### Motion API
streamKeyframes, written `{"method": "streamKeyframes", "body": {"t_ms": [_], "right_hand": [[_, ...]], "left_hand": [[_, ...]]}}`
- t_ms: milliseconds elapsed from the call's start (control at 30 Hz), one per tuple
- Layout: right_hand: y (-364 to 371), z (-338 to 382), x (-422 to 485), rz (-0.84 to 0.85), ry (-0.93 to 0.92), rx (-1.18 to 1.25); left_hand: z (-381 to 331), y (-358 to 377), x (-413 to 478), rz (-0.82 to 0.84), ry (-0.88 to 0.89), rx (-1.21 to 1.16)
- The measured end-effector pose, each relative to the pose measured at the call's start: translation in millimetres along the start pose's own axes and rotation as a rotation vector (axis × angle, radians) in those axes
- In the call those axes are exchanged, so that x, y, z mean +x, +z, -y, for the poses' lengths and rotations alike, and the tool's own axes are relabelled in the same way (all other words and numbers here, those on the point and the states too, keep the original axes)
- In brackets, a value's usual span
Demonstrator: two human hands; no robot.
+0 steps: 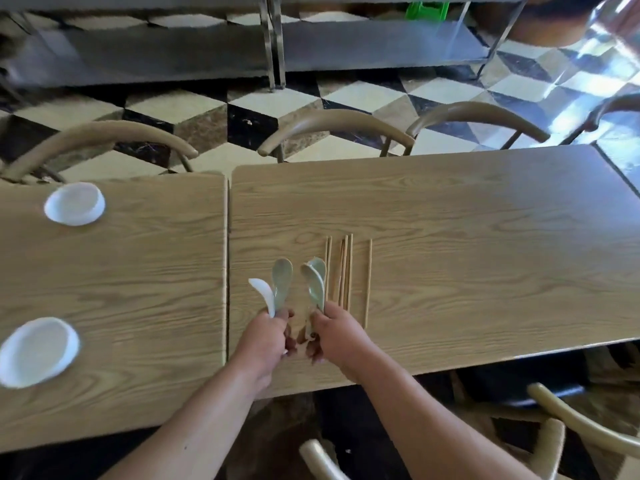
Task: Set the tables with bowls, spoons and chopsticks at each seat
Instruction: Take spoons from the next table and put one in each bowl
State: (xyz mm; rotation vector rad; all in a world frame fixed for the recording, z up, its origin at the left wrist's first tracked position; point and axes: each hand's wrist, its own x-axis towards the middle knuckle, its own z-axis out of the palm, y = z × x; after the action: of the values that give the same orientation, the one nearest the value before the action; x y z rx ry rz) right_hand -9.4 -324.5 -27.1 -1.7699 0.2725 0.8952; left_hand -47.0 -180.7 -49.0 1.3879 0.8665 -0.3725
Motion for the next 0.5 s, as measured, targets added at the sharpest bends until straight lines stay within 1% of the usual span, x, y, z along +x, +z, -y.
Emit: {"method": "streamKeyframes", "body": {"t_ms": [167,233,333,433,500], "right_hand": [[150.2,42.8,-24.0,0.15,-0.077,0.084],[223.5,56.5,-33.7,0.201,-0.082,0.091],[328.8,71.1,-44.9,0.266,-0.091,0.035],[417.2,88.9,-52.8,0.261,-0.075,-0.09],[450.0,100.6,-52.8,0.219,-0.073,-0.172]], "left_hand": [[-2.4,-146.4,-28.7,0.029,0.035,-0.227],[0.1,-220.8,-44.7,0.049,0.057,-0.25],[6.0,-328.1,-68.3,0.072,0.074,-0.283],[10.1,-422.2,-82.6,0.071,0.104,-0.237],[11.4,-459.9,-81.6,0.034,0.106,-0.233]]}}
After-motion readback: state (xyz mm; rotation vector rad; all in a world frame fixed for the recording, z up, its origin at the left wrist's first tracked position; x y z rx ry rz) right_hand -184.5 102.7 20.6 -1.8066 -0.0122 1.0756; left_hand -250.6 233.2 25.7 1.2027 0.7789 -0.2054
